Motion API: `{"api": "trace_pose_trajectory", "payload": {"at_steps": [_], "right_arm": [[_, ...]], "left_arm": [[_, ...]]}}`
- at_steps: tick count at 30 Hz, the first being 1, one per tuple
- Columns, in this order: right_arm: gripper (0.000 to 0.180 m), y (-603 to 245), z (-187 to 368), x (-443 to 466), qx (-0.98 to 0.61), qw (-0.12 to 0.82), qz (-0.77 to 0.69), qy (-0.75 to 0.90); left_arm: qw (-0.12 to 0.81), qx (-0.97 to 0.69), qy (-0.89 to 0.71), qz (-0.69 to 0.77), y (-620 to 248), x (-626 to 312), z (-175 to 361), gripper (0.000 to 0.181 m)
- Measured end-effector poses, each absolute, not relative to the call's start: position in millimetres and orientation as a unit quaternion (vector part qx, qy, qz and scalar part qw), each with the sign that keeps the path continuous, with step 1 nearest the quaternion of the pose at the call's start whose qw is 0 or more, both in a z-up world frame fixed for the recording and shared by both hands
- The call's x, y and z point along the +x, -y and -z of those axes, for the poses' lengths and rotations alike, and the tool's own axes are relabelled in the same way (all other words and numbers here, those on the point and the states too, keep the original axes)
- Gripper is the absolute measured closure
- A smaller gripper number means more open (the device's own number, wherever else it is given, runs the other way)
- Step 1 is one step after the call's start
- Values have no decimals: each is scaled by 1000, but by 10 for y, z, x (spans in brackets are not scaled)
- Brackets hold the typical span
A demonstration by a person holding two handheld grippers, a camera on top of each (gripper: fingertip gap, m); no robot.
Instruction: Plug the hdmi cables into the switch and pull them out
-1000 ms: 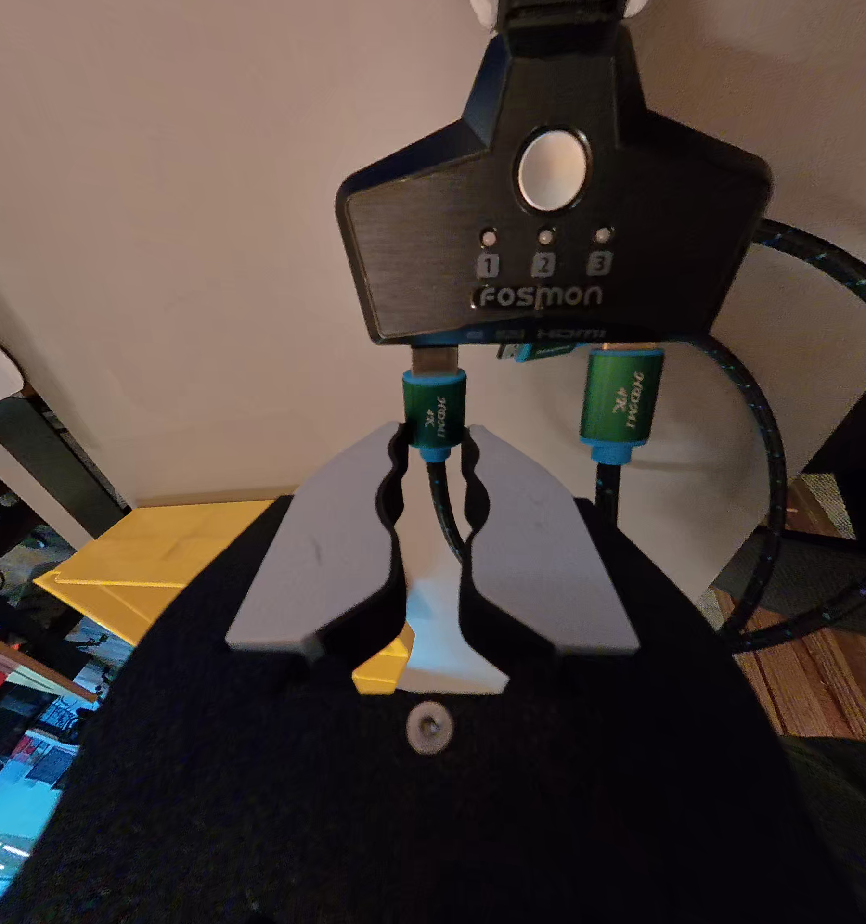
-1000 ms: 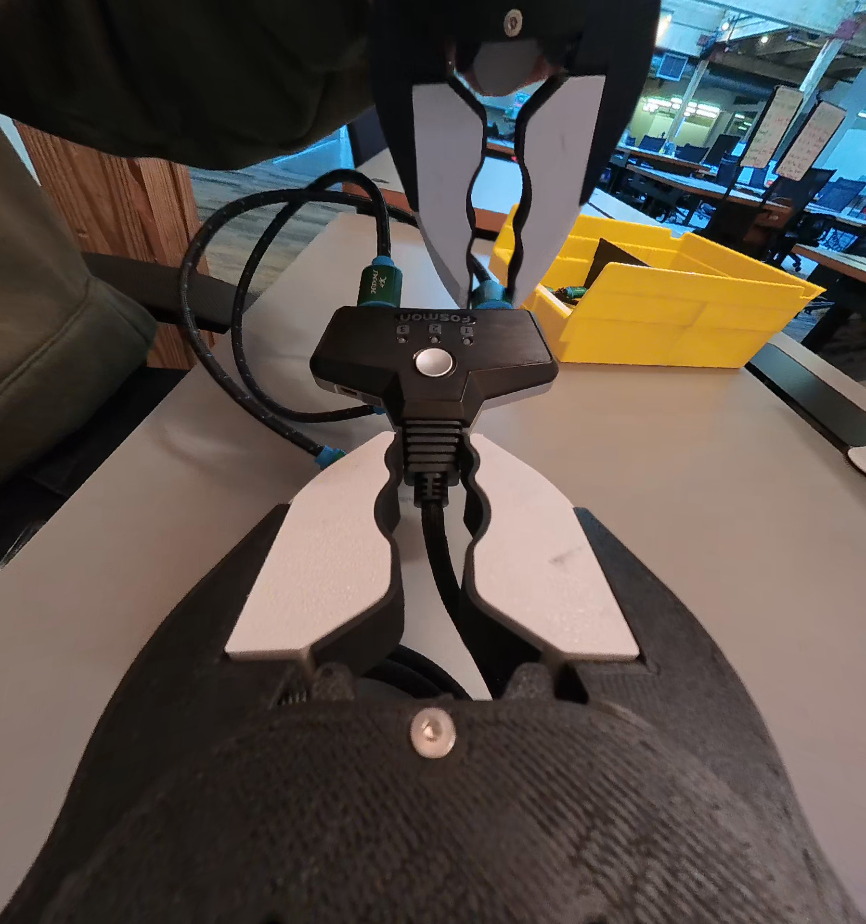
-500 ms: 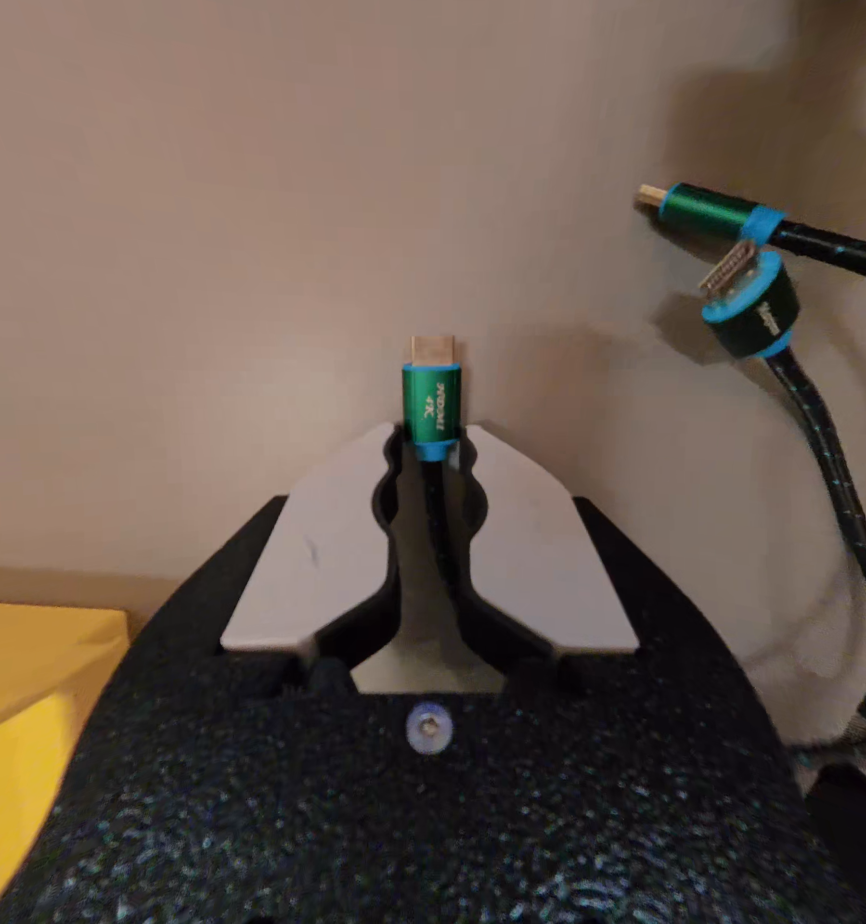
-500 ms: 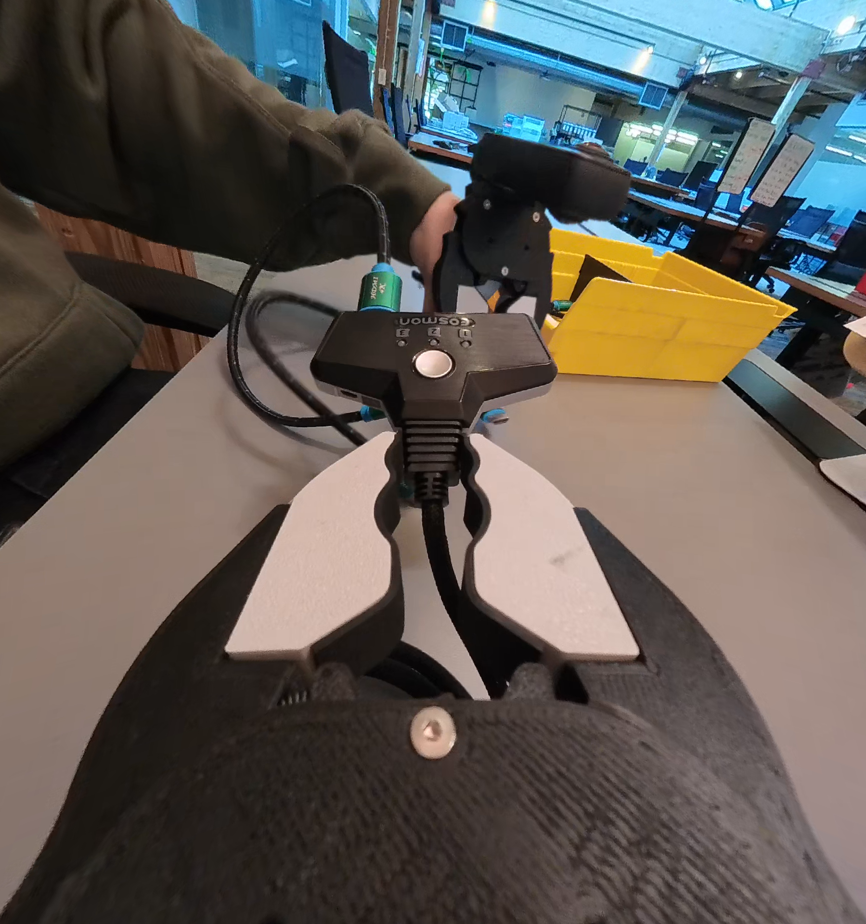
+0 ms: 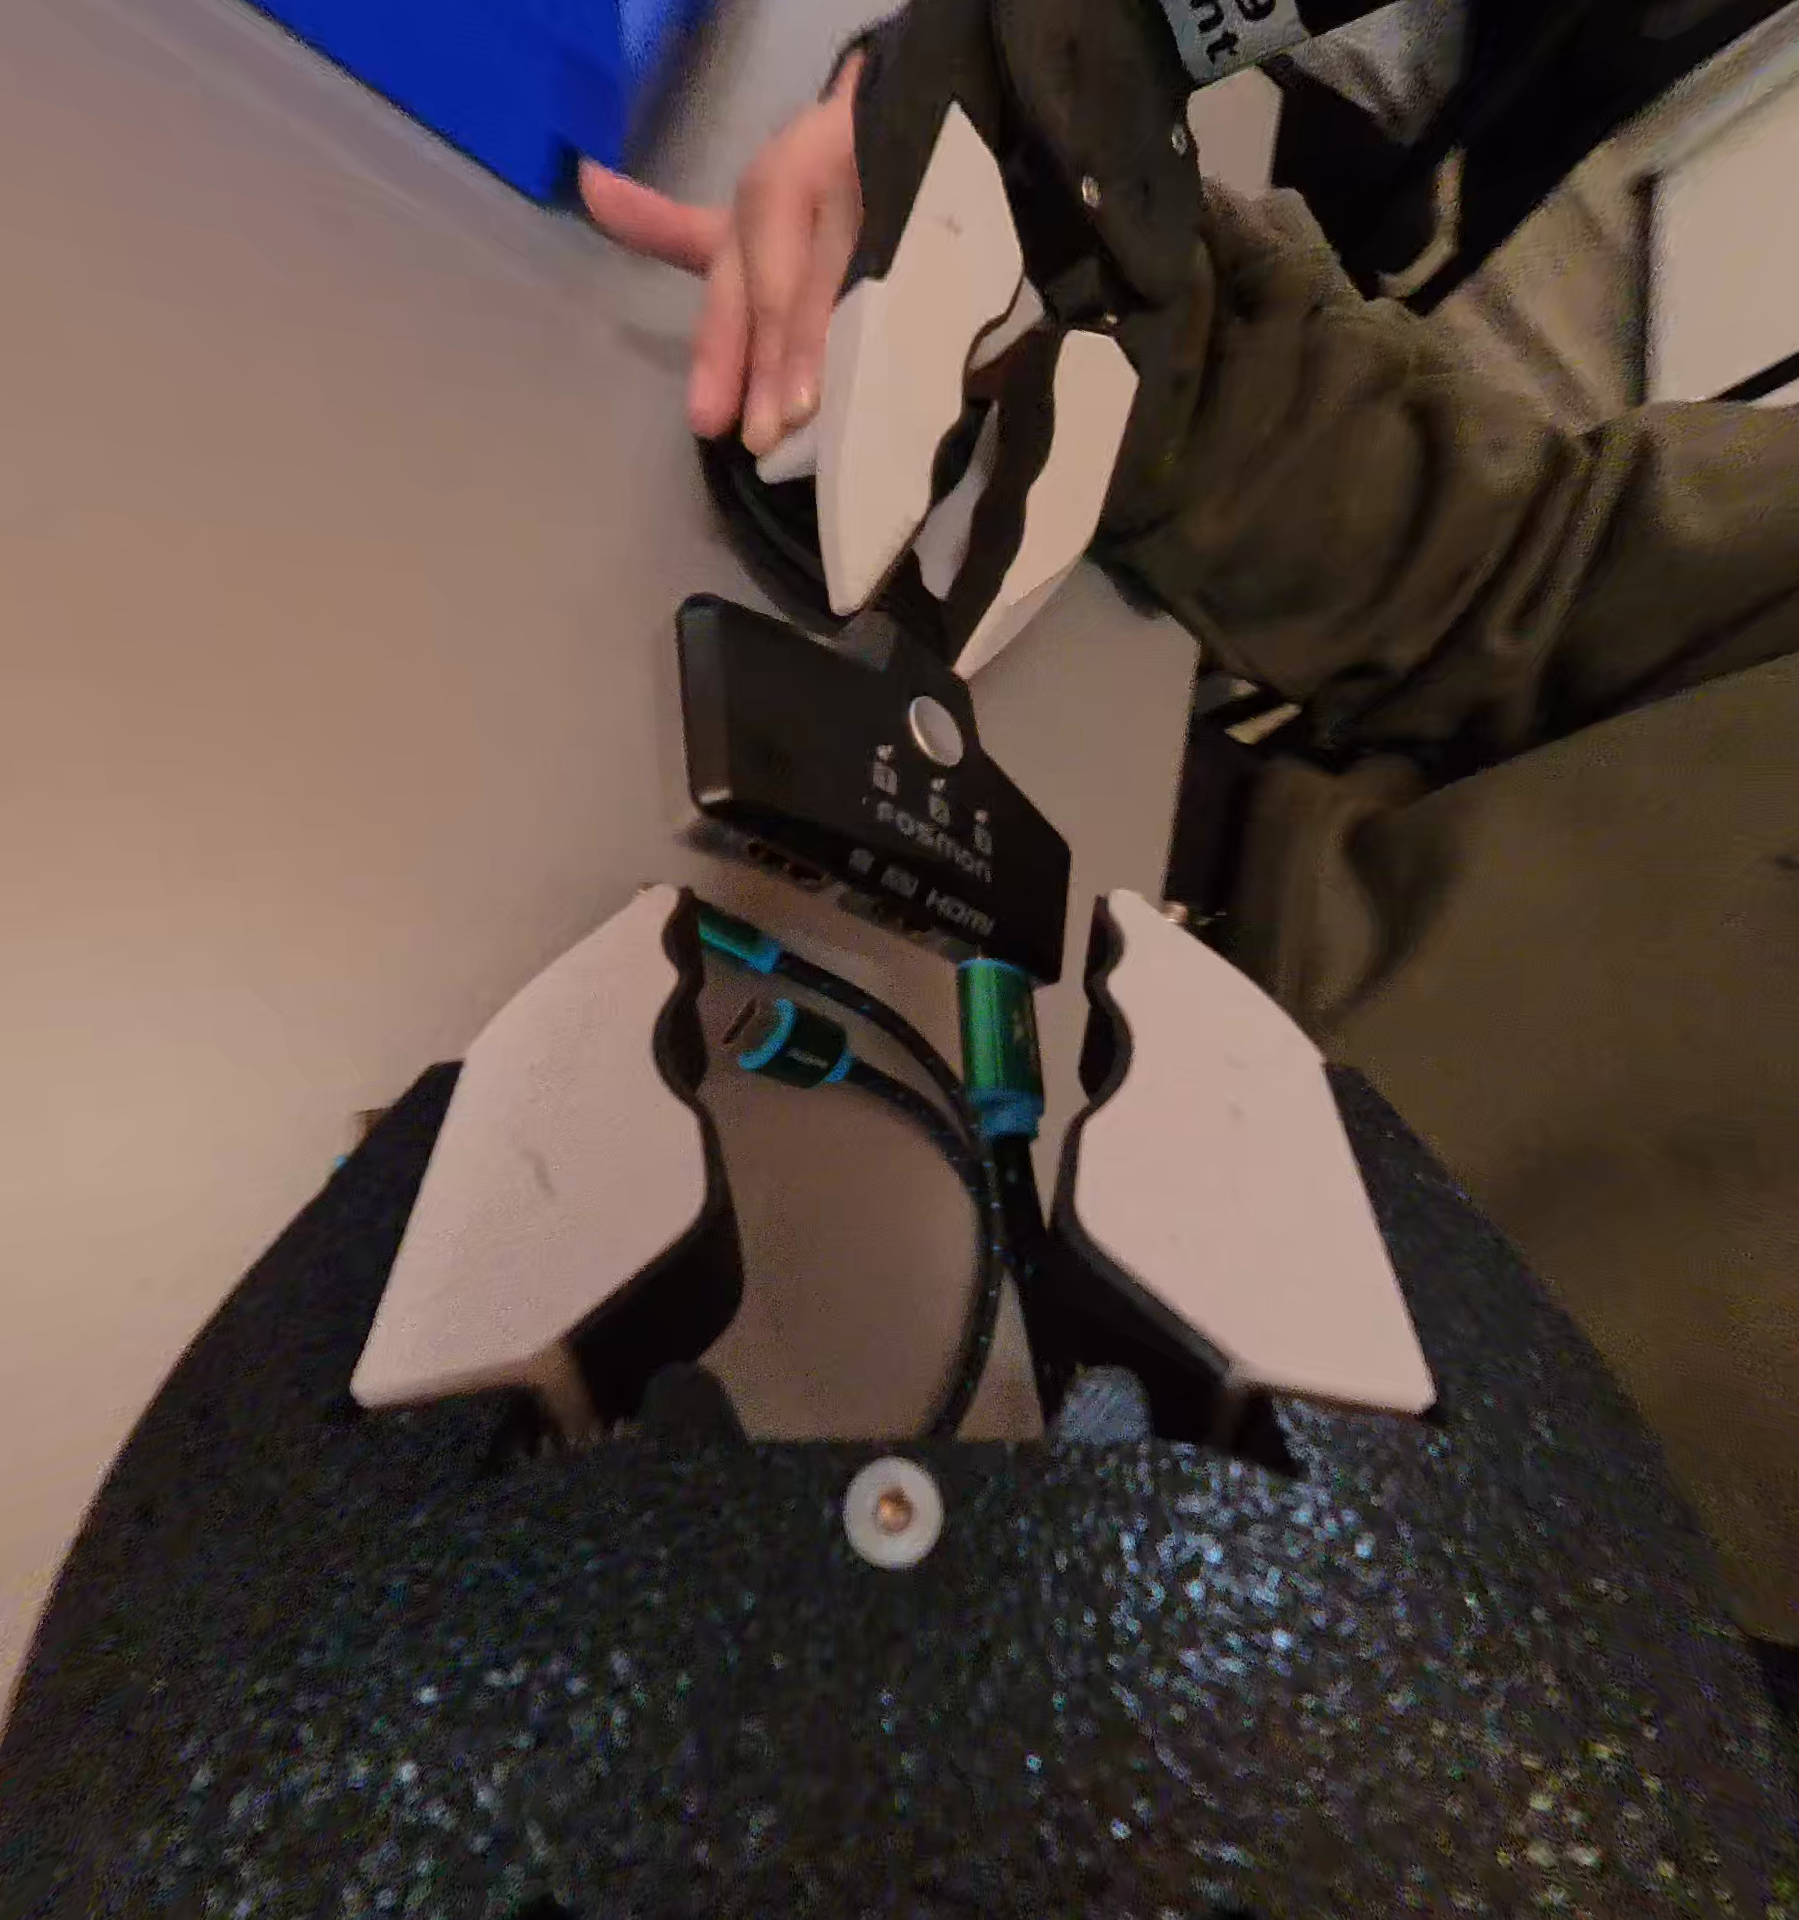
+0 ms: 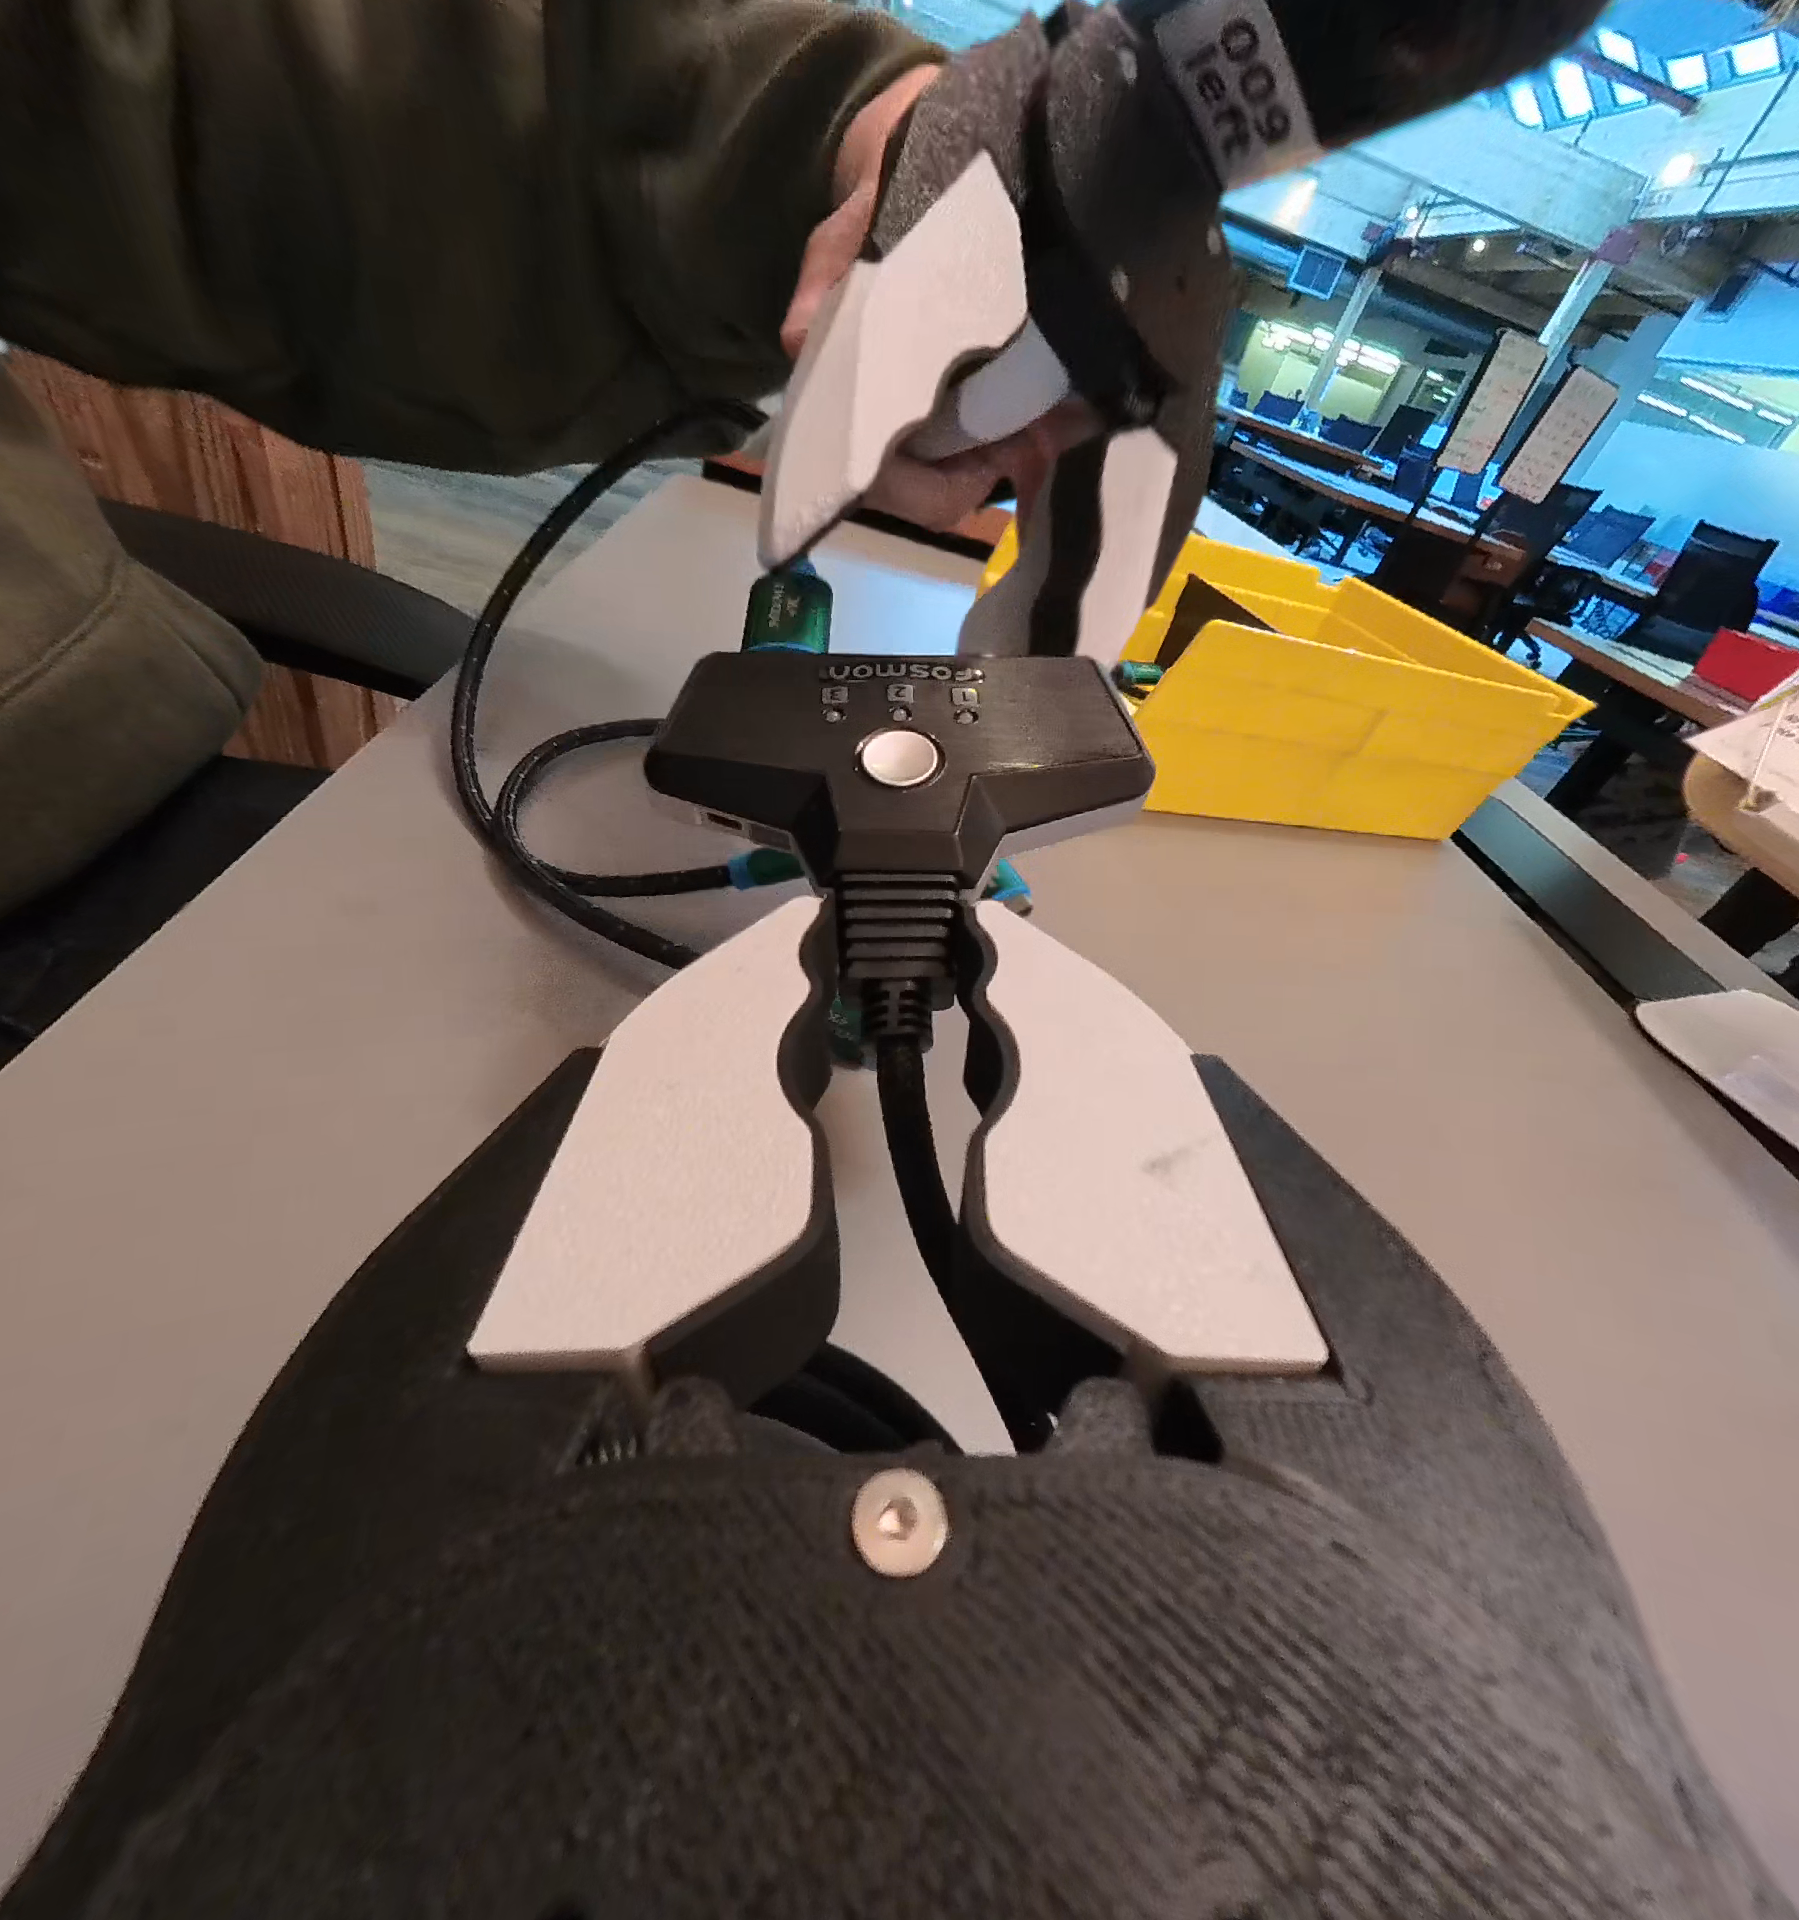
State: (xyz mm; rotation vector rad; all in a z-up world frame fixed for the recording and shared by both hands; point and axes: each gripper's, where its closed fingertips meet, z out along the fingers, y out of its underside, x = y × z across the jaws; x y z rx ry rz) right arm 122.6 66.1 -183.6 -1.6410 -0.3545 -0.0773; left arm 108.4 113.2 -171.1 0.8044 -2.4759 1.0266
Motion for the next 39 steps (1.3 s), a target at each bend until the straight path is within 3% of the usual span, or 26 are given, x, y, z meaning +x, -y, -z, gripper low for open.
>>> {"api": "trace_pose_trajectory", "payload": {"at_steps": [1,2,4,6,10,16,39], "right_arm": [[158,-672,1841,1225,-728,666,40,158],[158,-683,1840,1222,-727,667,45,159],[158,-698,1846,1201,-727,665,50,164],[158,-685,1809,1221,-717,676,62,160],[158,-654,1599,1194,-656,738,48,148],[157,-702,1546,1171,-638,755,44,147],[156,-747,1496,1106,-626,767,5,139]], "left_arm": [[192,297,867,-352,-1107,1097,1773,113],[220,303,859,-348,-1076,1095,1816,115],[293,304,831,-362,-1008,1048,1812,142],[351,311,791,-393,-971,1037,1758,152],[412,291,709,-494,-937,1032,1578,155],[452,288,638,-553,-988,1001,1571,156],[446,231,644,-576,-1030,962,1562,155]]}}
